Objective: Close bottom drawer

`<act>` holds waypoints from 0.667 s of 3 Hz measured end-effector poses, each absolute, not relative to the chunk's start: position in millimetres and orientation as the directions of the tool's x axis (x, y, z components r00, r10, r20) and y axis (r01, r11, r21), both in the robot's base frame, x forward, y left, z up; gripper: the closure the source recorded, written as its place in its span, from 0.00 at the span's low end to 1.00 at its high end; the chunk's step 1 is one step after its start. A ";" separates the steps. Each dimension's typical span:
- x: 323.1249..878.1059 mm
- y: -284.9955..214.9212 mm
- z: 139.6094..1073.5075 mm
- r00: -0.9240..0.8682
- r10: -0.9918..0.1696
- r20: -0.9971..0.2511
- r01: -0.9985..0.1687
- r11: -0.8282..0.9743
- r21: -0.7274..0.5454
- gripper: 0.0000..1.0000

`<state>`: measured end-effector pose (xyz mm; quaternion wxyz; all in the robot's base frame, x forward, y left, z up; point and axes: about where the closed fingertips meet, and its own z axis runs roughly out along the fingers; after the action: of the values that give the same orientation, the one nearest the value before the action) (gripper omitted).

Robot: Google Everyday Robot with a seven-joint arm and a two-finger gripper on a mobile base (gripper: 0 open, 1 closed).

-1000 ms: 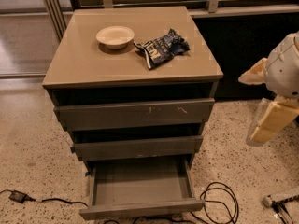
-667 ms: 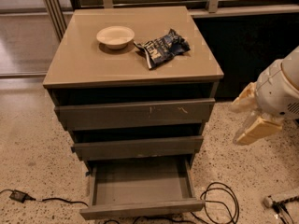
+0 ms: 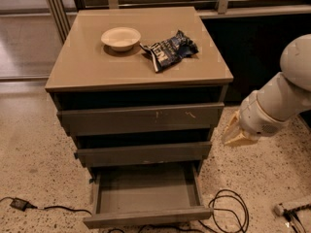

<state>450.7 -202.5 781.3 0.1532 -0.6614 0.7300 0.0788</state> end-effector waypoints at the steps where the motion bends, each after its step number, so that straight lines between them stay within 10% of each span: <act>1: 456.4 -201.5 771.3 -0.079 -0.942 -0.326 -0.991 0.110 -0.077 1.00; 2: 454.5 -199.1 769.1 -0.079 -0.943 -0.324 -0.991 0.110 -0.079 1.00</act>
Offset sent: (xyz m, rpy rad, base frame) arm 0.0025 0.0047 -0.0158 -0.0050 0.0081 -0.0030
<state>454.5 -199.1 769.1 0.1485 -0.6620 0.7302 0.0806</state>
